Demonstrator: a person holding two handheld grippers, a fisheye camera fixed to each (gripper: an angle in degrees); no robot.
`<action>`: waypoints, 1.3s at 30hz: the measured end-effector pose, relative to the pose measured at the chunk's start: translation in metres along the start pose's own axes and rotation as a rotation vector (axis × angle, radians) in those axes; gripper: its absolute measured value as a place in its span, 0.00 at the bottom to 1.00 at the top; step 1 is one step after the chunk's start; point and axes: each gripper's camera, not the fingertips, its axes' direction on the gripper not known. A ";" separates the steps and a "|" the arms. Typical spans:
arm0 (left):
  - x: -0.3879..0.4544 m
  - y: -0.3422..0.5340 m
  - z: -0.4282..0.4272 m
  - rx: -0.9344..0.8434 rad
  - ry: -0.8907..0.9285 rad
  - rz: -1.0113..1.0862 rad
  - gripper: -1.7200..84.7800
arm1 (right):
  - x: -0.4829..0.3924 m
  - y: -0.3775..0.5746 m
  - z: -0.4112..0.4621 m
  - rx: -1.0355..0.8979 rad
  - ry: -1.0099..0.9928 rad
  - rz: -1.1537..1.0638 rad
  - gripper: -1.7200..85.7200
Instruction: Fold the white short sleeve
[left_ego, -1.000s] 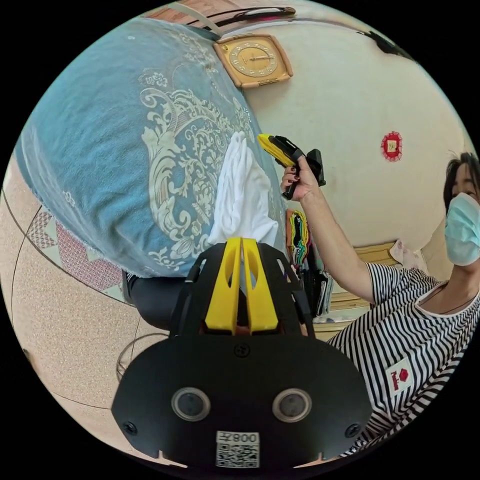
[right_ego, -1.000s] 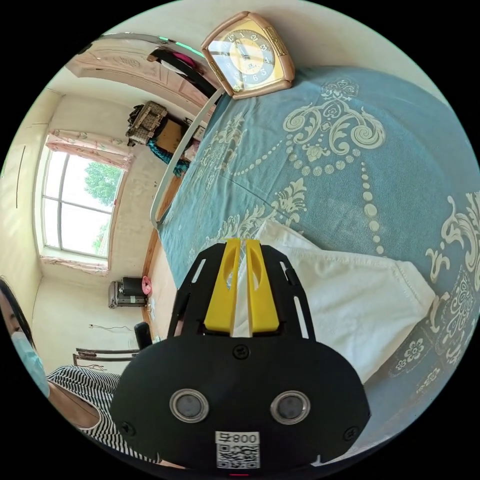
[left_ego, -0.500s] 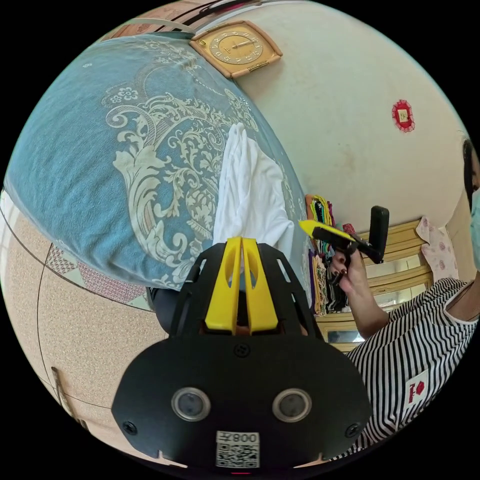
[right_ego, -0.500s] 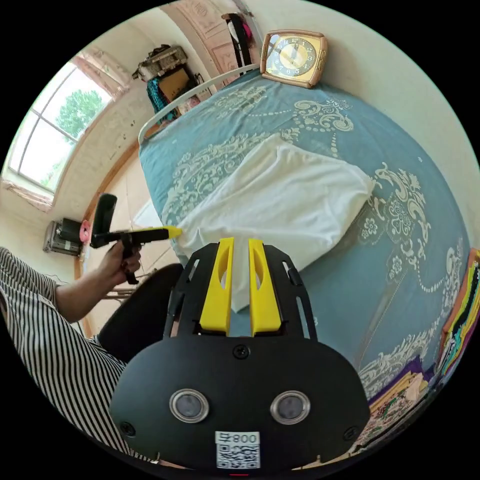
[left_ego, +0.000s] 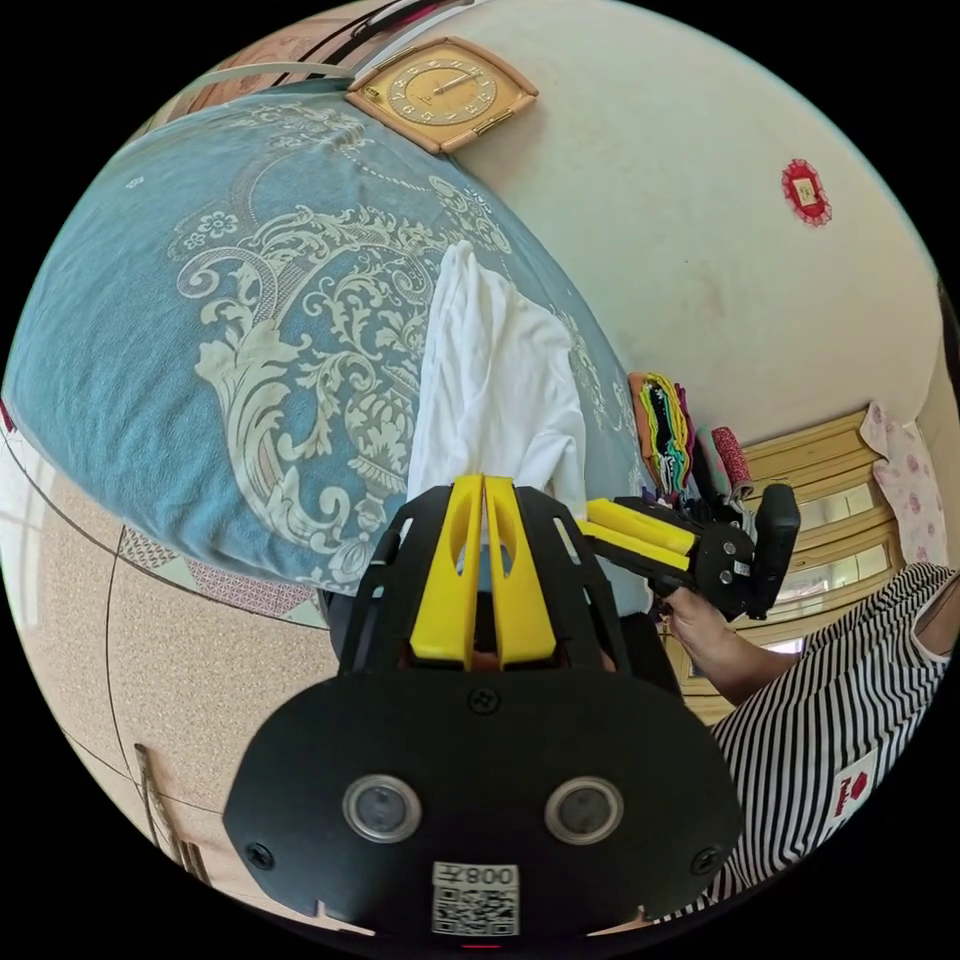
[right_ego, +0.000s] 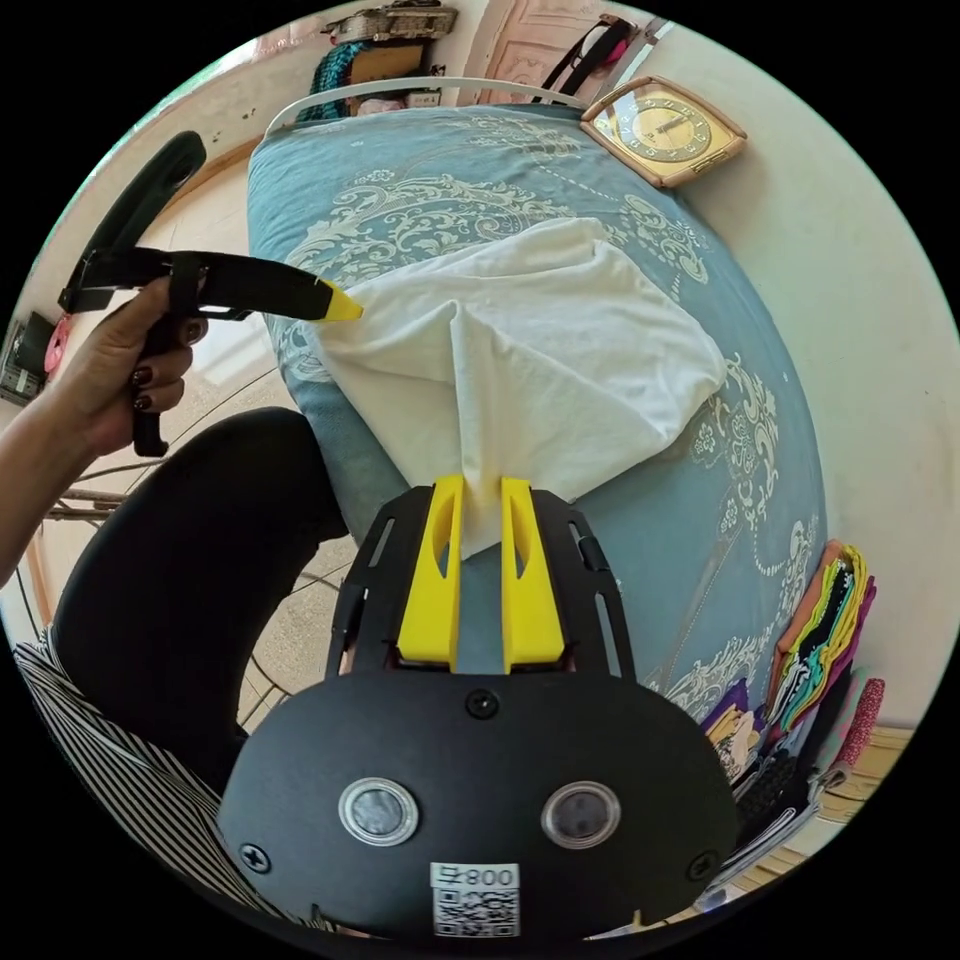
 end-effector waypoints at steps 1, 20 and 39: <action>0.001 0.000 0.000 -0.001 -0.001 0.002 0.02 | -0.004 0.006 -0.008 0.008 0.010 0.004 0.09; 0.026 -0.005 -0.012 -0.038 -0.082 0.018 0.02 | -0.021 0.107 -0.049 0.010 -0.008 0.021 0.02; 0.058 0.001 -0.046 0.001 -0.037 -0.012 0.02 | 0.008 0.169 0.084 -0.043 -0.214 0.094 0.02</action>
